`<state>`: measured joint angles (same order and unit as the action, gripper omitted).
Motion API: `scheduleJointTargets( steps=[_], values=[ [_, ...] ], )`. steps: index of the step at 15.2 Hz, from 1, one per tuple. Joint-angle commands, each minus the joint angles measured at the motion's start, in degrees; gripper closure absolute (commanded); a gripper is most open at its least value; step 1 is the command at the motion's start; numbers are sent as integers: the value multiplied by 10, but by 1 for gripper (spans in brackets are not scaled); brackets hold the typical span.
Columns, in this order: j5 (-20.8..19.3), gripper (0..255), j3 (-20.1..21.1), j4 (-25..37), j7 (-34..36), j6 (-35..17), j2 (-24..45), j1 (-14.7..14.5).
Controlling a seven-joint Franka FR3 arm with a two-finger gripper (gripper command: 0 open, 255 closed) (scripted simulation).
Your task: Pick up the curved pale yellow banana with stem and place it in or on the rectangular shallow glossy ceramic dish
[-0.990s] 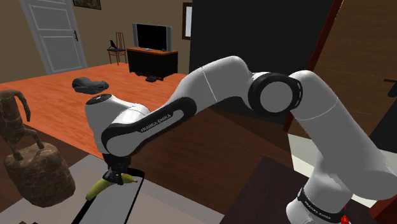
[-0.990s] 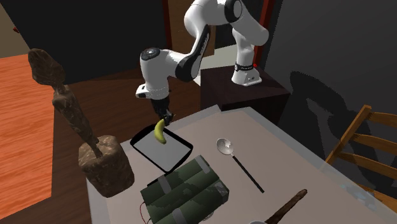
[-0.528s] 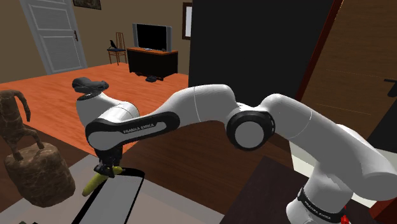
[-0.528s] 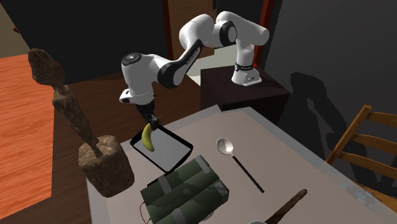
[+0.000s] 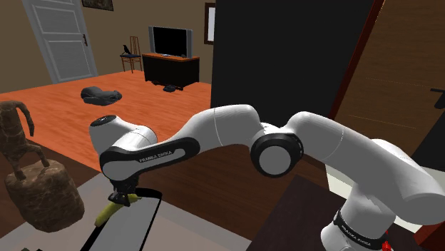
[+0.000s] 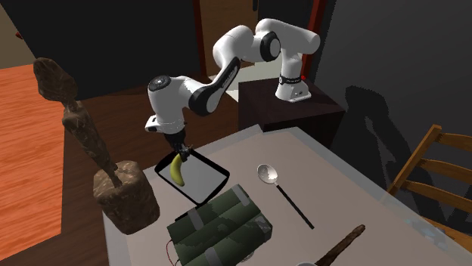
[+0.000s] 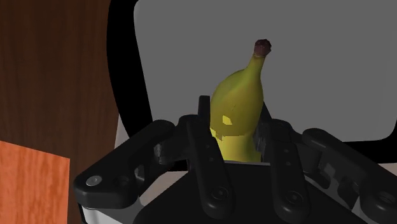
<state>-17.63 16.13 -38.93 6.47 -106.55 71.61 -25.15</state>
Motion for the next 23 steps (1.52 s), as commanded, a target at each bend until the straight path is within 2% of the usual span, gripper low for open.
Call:
scheduleJointTargets(
  steps=[1,11,12,17,21,23],
  values=[
    [-1,255,-1,2,0,-8,10,0],
    [-1,255,-2,14,-1,-12,25,-3],
    [-1,0,-2,14,-1,-12,25,-3],
    [-1,0,-2,14,-1,-12,25,-3],
    [3,0,2,22,-3,31,-11,-4],
    [3,0,2,21,-3,31,-11,-4]
  ],
)
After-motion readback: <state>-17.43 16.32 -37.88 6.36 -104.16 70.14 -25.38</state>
